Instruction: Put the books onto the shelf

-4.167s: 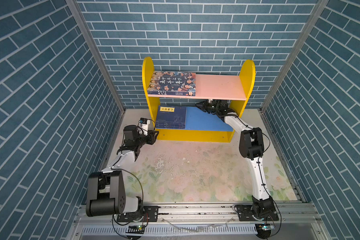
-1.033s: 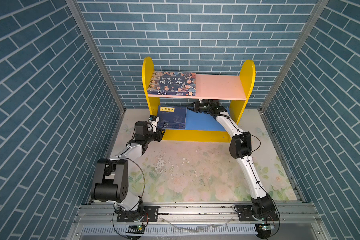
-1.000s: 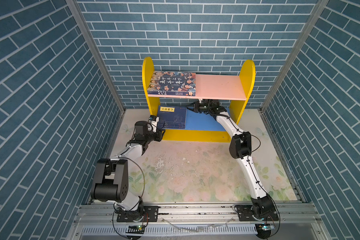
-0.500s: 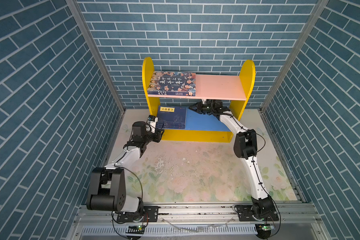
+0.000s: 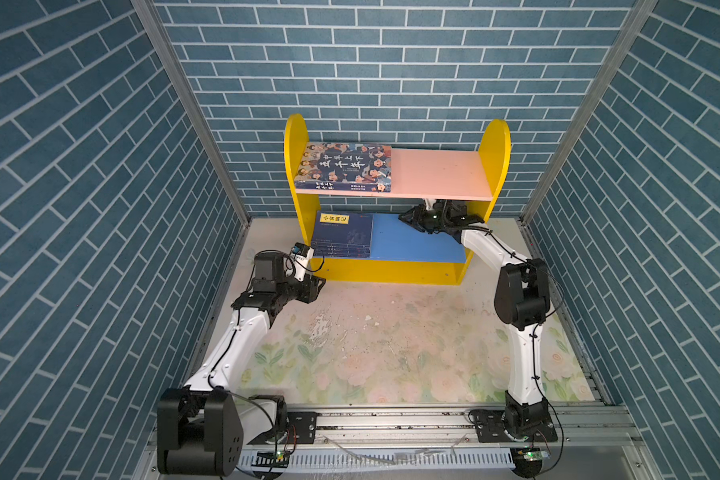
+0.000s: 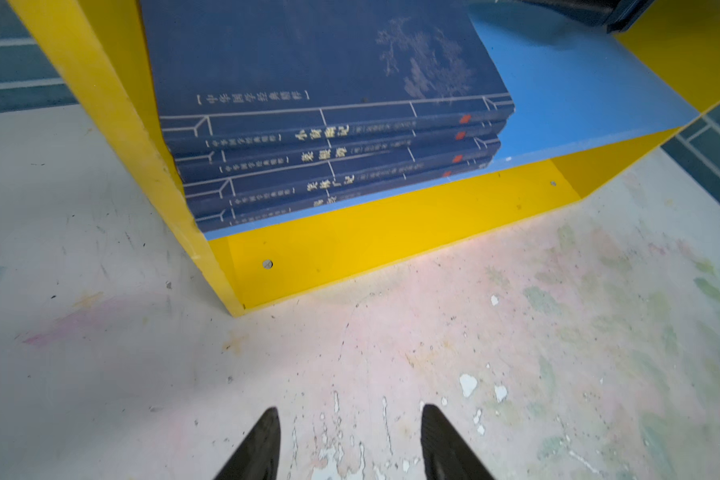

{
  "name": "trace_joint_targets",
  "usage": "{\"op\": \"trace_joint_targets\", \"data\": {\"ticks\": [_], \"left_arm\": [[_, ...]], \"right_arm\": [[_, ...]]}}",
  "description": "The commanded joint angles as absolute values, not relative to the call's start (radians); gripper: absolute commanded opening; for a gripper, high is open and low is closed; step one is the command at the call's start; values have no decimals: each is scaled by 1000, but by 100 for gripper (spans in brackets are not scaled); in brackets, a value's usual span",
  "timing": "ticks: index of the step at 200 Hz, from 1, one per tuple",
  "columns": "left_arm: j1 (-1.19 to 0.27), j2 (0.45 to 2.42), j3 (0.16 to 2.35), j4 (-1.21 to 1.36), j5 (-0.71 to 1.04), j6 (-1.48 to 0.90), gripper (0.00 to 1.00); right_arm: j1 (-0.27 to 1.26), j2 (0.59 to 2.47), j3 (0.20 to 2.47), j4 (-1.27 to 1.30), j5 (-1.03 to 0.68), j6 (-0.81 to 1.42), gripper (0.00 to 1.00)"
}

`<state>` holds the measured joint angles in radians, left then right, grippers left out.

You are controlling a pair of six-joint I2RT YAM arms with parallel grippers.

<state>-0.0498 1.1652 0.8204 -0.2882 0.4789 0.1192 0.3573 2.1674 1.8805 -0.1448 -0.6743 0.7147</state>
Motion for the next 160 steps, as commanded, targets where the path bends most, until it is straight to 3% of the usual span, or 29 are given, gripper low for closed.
{"op": "trace_joint_targets", "data": {"ticks": [1,52,106,126,144,160], "left_arm": [[-42,1108,840,-444,490,187,65],[-37,1030,805,-477,480,187,79],[-37,1005,748,-431,470,159,85],[-35,1019,730,-410,481,154,88],[-28,1030,712,-366,501,138,92],[-10,1040,701,-300,506,114,94]], "right_arm": [[362,2009,1760,-86,-668,713,27],[370,1840,1485,-58,-777,742,30],[401,1749,1300,-188,-872,657,31],[443,1708,1243,-331,-833,543,31],[496,1646,1195,-448,-698,423,33],[507,1558,1094,-407,-561,402,33]]}}
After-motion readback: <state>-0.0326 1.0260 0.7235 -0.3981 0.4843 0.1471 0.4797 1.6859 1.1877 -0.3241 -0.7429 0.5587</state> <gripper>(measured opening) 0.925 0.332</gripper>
